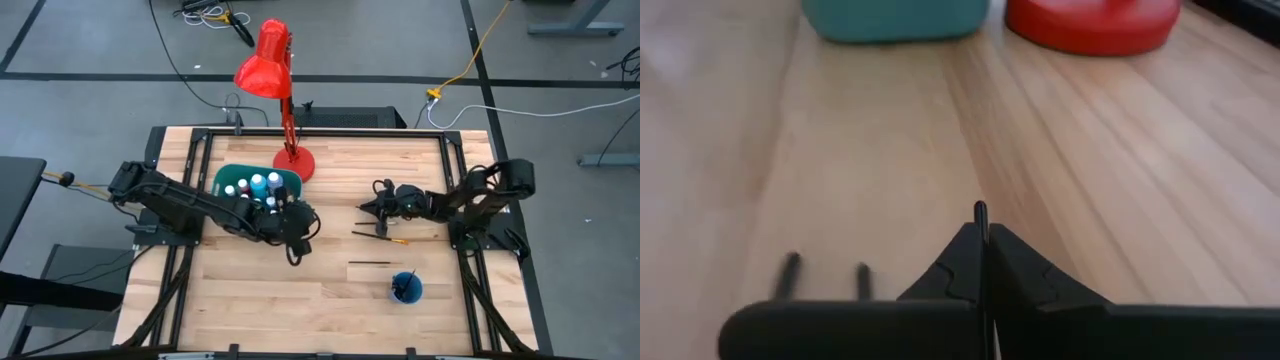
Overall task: Pick & Place Paint Supplies
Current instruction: Put the gold paint brush into the blue cup
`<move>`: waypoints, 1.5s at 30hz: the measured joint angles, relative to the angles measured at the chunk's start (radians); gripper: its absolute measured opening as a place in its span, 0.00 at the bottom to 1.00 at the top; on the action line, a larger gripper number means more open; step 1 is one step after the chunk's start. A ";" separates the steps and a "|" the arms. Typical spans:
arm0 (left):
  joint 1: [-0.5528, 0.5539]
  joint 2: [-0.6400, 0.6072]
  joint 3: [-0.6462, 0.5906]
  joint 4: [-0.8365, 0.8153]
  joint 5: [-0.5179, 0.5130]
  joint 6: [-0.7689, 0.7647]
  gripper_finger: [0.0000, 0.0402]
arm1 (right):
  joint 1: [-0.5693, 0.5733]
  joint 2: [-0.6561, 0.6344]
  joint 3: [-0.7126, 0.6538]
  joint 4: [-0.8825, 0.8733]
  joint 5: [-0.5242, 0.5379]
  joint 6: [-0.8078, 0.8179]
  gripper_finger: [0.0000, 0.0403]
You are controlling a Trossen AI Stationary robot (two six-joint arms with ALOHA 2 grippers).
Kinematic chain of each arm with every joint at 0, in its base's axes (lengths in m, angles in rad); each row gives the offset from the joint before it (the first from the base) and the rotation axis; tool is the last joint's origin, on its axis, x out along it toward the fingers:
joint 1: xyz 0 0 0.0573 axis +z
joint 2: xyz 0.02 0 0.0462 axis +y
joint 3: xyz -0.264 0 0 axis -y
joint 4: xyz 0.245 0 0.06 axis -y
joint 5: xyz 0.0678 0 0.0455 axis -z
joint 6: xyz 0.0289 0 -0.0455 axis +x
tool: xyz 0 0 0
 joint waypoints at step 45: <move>0.106 0.306 0.000 0.336 0.089 0.156 0.28 | 0.460 -0.273 0.920 -1.850 -0.265 0.527 0.03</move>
